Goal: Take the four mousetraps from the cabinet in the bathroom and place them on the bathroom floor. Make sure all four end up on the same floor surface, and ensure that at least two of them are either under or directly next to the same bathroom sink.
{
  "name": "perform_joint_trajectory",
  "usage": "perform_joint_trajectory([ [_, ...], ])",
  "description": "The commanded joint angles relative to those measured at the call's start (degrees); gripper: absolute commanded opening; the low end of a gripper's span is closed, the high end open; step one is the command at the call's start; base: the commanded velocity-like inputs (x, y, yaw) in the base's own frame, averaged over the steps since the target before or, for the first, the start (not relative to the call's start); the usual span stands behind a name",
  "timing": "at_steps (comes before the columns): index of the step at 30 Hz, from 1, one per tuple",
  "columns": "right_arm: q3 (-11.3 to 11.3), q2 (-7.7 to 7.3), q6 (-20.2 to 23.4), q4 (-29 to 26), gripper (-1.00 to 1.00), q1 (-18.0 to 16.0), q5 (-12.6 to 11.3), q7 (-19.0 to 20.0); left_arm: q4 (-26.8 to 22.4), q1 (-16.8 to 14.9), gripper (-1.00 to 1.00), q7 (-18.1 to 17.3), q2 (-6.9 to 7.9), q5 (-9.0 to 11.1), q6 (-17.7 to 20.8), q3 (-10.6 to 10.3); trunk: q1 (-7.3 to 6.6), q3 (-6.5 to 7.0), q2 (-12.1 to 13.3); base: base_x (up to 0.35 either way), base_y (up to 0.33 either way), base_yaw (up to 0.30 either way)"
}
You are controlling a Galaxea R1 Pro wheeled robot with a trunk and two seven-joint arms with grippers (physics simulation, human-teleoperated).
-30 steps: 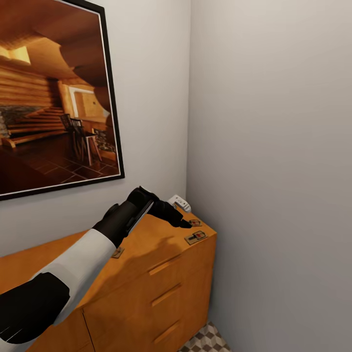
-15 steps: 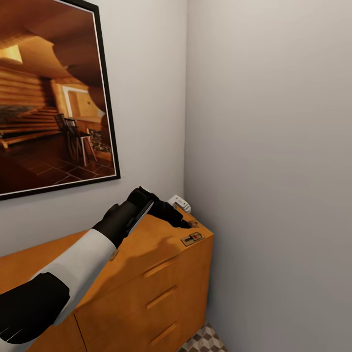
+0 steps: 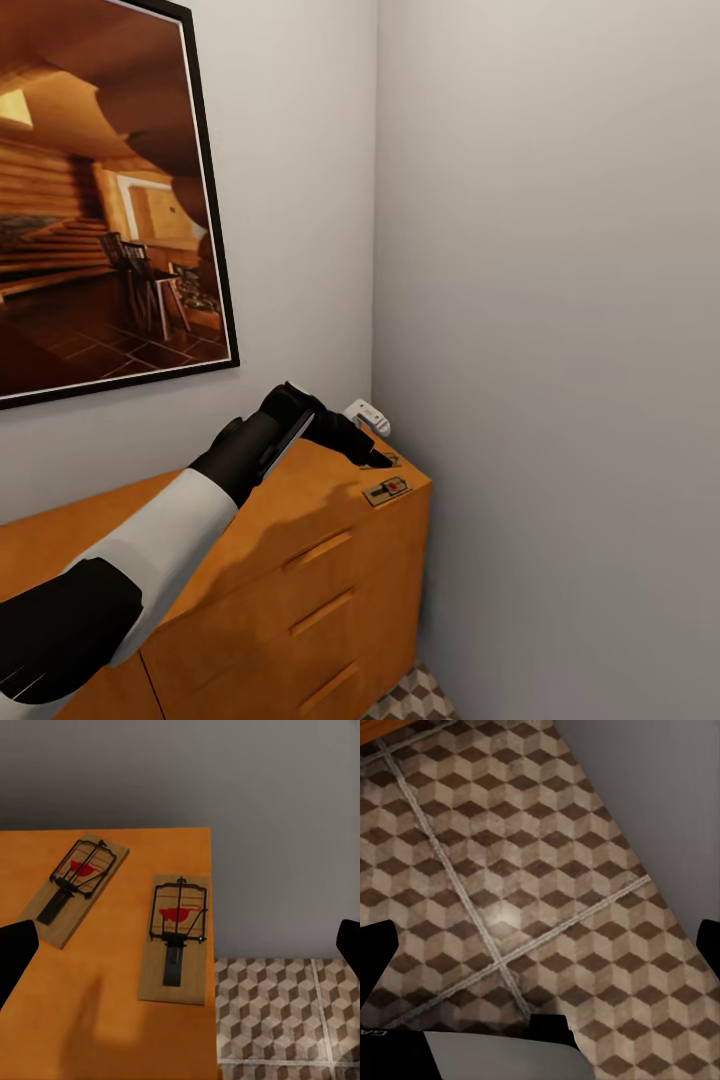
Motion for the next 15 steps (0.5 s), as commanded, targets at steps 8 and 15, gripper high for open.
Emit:
perform_joint_trajectory([
  [8, 0.2, 0.02, -0.1, 0.0, 1.0, 0.0, 0.4, -0.4, 0.1, 0.1, 1.0, -0.3, 0.07, -0.2, 0.3, -1.5, 0.0, -0.07, 0.0, -0.044, -0.001, 0.0],
  [15, 0.2, 0.08, -0.1, 0.0, 1.0, 0.0, 0.4, -0.4, 1.3, 0.2, 1.0, -0.3, 0.06, -0.2, 0.2, -2.8, 0.0, -0.07, 0.0, -0.019, 0.0, 0.0],
])
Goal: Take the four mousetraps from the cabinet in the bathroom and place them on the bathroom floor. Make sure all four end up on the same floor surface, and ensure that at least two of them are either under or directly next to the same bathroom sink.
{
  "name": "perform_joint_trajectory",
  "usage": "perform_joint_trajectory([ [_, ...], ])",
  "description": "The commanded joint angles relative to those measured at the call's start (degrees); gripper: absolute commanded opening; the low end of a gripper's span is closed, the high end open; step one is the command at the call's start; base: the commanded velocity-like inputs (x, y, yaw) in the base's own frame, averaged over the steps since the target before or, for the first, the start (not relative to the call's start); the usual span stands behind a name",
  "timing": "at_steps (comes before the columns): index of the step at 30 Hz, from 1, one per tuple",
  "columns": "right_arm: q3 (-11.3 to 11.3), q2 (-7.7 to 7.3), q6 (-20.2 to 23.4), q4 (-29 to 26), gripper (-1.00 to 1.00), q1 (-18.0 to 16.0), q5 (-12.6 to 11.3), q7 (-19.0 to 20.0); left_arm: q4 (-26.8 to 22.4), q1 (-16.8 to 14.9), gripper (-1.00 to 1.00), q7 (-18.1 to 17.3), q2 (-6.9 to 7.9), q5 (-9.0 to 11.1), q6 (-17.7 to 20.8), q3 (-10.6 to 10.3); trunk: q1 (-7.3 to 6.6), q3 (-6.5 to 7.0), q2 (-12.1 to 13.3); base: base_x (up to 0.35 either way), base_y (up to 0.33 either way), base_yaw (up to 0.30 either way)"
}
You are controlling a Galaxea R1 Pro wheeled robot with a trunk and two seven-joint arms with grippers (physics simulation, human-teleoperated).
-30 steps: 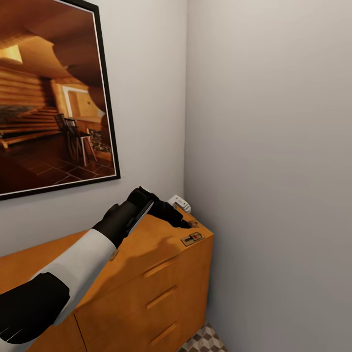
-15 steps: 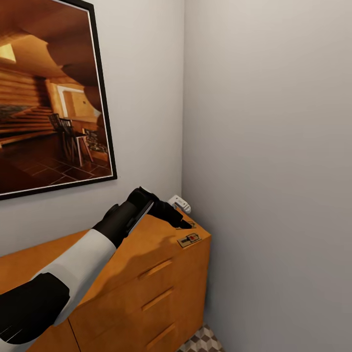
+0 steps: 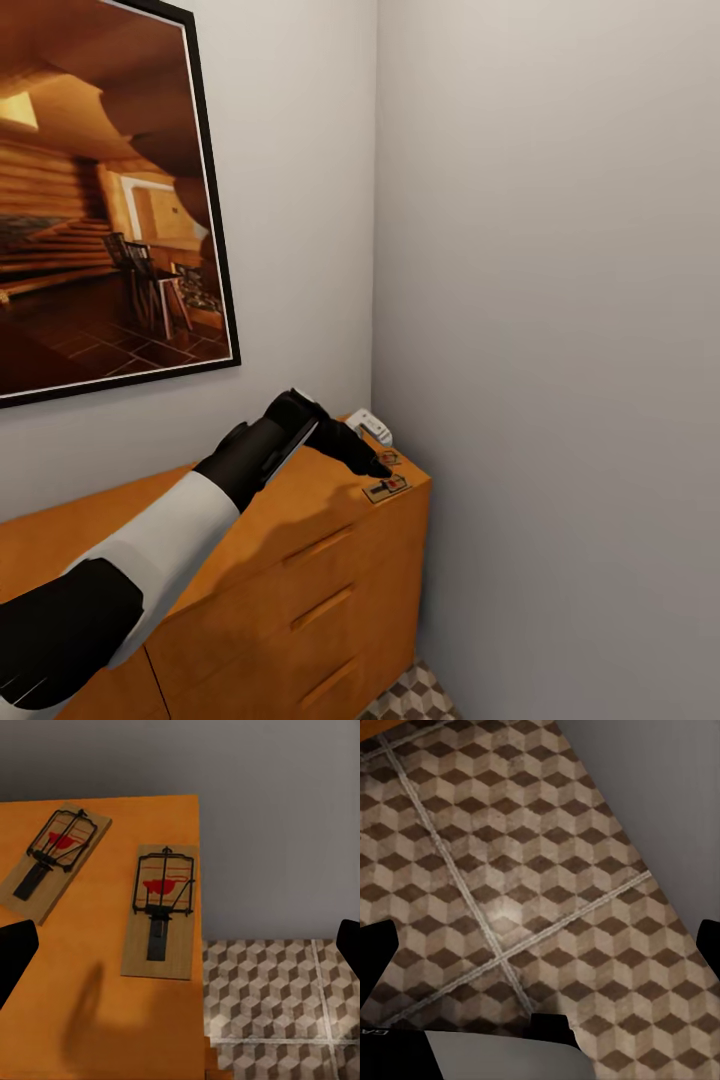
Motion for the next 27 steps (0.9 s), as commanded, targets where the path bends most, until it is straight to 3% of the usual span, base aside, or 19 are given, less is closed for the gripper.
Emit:
perform_joint_trajectory([
  [1, 0.2, 0.01, -0.1, 0.0, 1.0, 0.0, 0.4, -0.4, 0.1, 0.0, 1.0, -0.3, -0.02, -0.2, 0.3, 0.0, 0.0, -0.07, 0.0, -0.005, 0.0, 0.0],
  [27, 0.2, 0.01, -0.1, 0.1, 1.0, 0.0, 0.4, -0.4, 1.8, 0.0, 1.0, -0.3, -0.68, -0.2, 0.1, -0.3, 0.0, -0.07, 0.0, 0.0, 0.0, 0.0],
])
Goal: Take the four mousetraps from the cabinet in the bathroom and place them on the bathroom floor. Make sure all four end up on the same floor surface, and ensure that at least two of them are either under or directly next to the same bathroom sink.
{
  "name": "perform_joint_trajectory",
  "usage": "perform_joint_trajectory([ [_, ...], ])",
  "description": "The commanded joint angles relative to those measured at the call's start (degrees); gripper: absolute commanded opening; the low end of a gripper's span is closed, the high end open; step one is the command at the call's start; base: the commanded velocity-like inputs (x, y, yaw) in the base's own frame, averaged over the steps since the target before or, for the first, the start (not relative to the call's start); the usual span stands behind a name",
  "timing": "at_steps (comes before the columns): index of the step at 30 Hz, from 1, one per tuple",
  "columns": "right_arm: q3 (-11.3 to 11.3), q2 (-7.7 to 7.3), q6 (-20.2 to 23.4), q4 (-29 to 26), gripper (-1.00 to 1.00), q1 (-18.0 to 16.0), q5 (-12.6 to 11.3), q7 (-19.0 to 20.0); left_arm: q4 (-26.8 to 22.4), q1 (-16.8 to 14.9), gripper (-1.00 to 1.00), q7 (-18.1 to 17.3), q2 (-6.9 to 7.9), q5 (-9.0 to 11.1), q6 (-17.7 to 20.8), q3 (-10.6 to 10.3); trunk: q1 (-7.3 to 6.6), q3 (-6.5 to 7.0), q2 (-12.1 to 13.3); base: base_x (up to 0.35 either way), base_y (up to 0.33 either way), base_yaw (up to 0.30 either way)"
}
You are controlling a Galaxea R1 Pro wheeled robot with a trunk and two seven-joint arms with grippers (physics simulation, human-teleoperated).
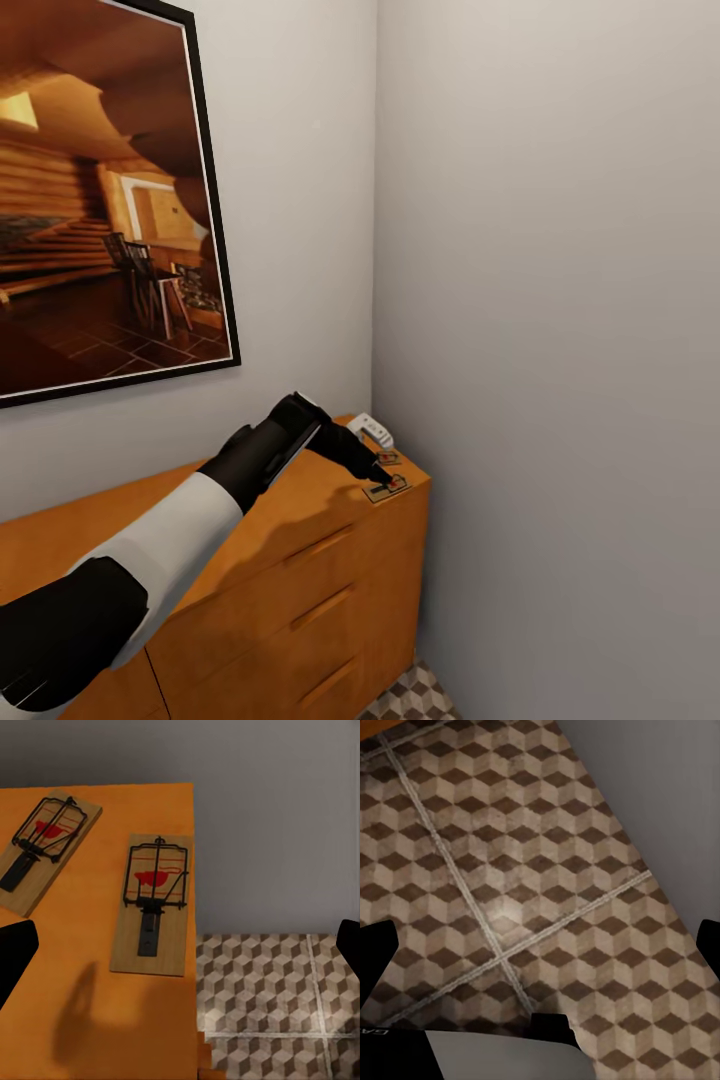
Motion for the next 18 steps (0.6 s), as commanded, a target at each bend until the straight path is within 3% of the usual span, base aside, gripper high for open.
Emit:
perform_joint_trajectory([
  [1, 0.2, 0.01, -0.1, 0.1, 1.0, -0.1, 0.4, -0.4, 0.4, 0.0, 1.0, -0.3, -0.09, -0.2, 0.3, 0.0, 0.0, -0.07, 0.0, 0.0, 0.0, 0.0],
  [7, 0.2, 0.01, -0.1, 0.1, 1.0, -0.1, 0.4, -0.4, 1.3, 0.0, 1.0, -0.3, -0.2, -0.2, 0.3, -0.2, 0.0, -0.07, 0.0, 0.0, 0.0, 0.0],
  [12, 0.2, 0.01, -0.1, 0.1, 1.0, 0.0, 0.4, -0.4, 1.5, 0.0, 1.0, -0.3, -0.78, -0.3, 0.3, -2.7, 0.0, -0.07, 0.0, 0.0, 0.0, 0.0],
  [18, 0.2, 0.01, -0.1, 0.0, 1.0, -0.1, 0.4, -0.4, 1.5, 0.0, 1.0, -0.3, -0.95, -0.3, 0.3, -3.3, 0.0, -0.08, 0.0, 0.0, 0.0, 0.0],
])
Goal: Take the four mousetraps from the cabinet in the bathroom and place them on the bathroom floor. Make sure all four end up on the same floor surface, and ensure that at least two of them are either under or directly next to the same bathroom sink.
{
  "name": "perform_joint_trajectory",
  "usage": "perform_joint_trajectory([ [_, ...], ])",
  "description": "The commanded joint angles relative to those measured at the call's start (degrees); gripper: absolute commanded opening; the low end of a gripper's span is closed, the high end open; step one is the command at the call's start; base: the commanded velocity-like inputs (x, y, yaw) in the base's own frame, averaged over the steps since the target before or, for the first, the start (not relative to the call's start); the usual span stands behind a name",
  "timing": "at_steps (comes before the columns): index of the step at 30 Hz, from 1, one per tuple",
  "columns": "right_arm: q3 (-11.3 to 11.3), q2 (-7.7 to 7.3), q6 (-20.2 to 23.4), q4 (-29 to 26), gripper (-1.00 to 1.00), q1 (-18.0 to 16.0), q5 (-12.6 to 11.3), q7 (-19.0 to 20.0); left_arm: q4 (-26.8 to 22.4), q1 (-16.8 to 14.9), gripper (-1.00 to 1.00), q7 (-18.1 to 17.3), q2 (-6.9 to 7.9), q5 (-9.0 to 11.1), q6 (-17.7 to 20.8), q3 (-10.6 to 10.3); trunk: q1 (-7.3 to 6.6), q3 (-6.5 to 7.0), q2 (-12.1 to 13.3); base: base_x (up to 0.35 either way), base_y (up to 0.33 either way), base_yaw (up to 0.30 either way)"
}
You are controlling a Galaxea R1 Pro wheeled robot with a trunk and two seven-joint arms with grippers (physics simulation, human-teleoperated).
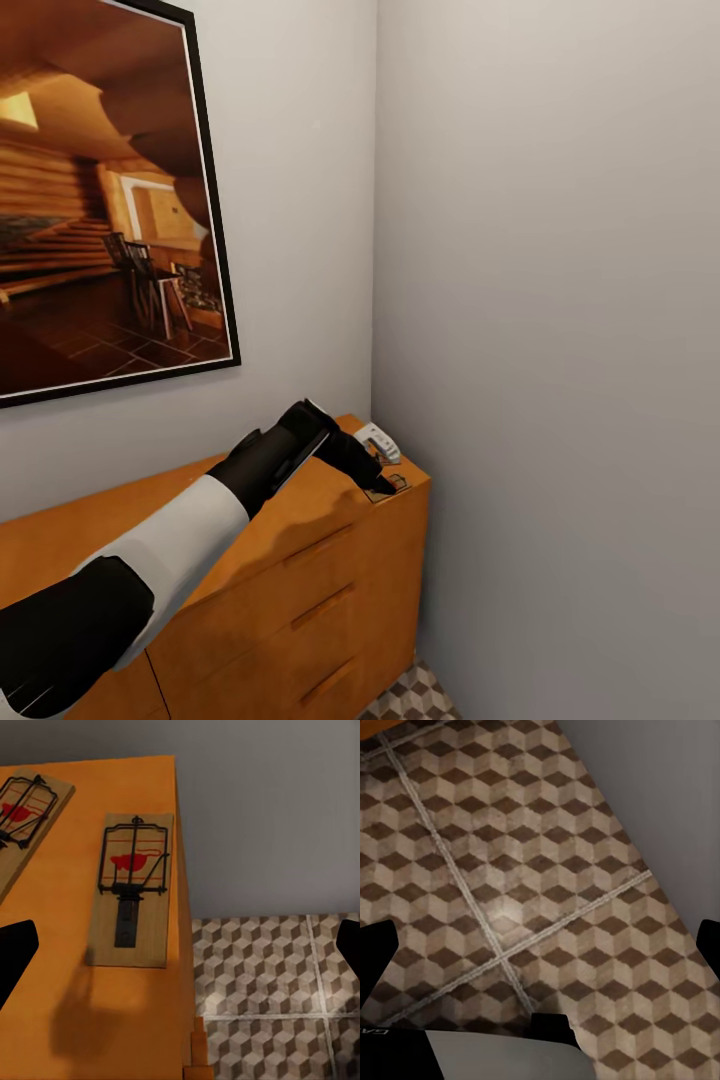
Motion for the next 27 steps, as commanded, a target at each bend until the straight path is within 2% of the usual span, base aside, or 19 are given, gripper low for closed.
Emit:
perform_joint_trajectory([
  [1, 0.2, 0.01, -0.1, 0.1, 1.0, 0.0, 0.4, -0.4, 0.0, -0.1, 1.0, -0.3, -0.01, -0.2, 0.3, 0.0, 0.0, -0.08, 0.0, 0.0, 0.0, 0.0],
  [27, 0.2, 0.09, -0.1, 0.1, 1.0, 0.0, 0.4, -0.4, -0.3, -0.1, 1.0, -0.3, 0.08, -0.2, 0.2, -0.1, 0.0, -0.74, 0.0, 0.0, 0.0, 0.0],
])
